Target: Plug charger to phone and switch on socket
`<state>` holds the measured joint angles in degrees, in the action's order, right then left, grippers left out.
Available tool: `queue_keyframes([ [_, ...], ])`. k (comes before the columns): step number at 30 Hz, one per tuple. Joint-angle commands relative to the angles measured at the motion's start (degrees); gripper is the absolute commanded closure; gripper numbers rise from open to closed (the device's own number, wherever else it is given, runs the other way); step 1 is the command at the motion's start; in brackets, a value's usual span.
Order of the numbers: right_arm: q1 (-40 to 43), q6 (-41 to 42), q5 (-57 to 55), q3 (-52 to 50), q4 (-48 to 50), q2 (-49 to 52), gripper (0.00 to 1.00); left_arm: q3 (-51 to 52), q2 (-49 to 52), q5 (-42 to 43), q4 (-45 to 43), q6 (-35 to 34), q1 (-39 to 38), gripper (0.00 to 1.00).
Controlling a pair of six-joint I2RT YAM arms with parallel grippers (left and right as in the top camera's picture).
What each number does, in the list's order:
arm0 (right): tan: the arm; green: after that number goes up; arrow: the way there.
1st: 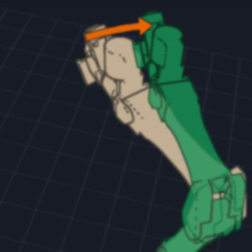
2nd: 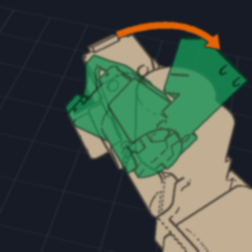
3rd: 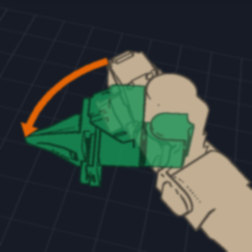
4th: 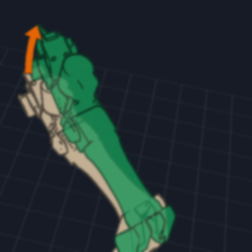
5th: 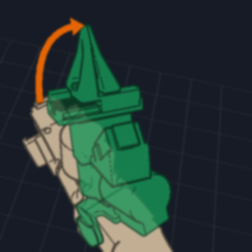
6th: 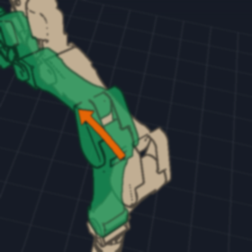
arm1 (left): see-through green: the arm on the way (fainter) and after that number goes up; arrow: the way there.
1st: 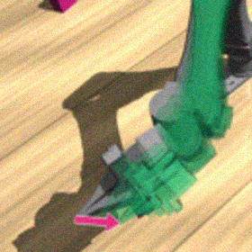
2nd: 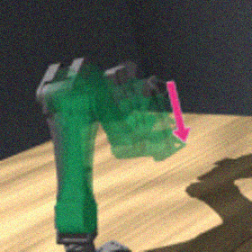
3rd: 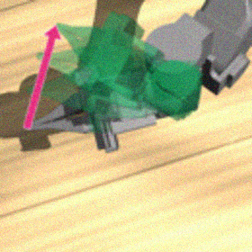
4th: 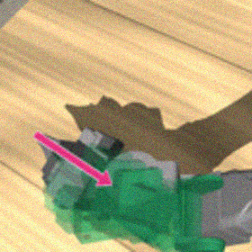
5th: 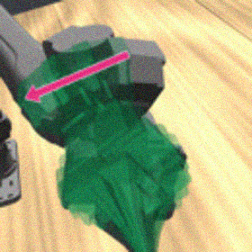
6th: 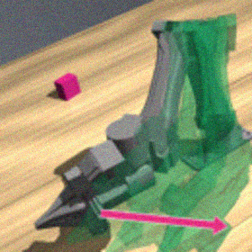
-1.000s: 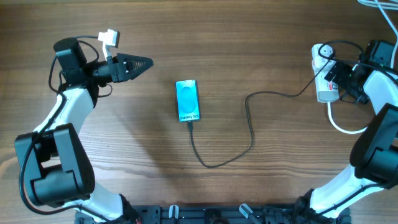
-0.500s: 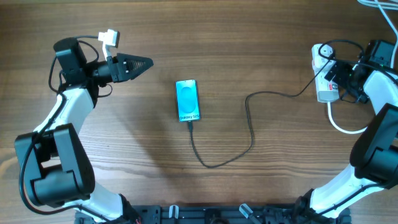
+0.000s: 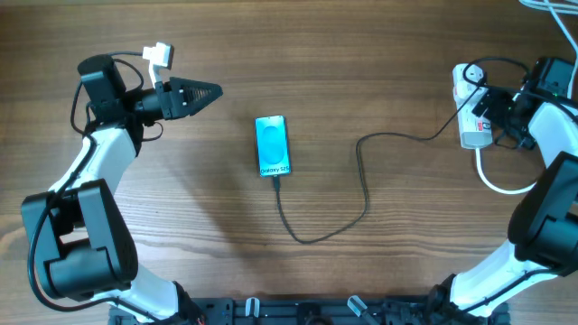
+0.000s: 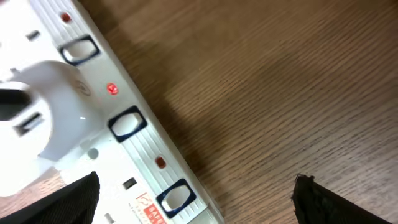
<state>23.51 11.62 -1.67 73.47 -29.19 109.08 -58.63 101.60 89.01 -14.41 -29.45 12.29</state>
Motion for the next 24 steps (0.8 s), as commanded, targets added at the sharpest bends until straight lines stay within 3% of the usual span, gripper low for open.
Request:
queue_keyframes([
  [1,-0.2,-1.05,0.68,-0.33,0.22,-8.13,0.0,-0.09,0.2,-0.13,-0.17,0.5,0.26,0.0],
  [6,-0.2,-1.05,0.68,-0.33,0.22,-18.49,0.0,-0.09,0.2,-0.13,-0.17,0.5,0.26,0.0],
  [20,-0.37,-1.03,0.68,-0.79,-0.55,-34.62,0.0,-0.09,0.2,-0.13,-0.17,0.5,0.26,0.0],
  [24,-3.8,-1.05,0.68,-0.81,-0.94,-38.25,0.0,-0.09,0.2,-0.13,-0.17,0.48,0.26,0.0],
])
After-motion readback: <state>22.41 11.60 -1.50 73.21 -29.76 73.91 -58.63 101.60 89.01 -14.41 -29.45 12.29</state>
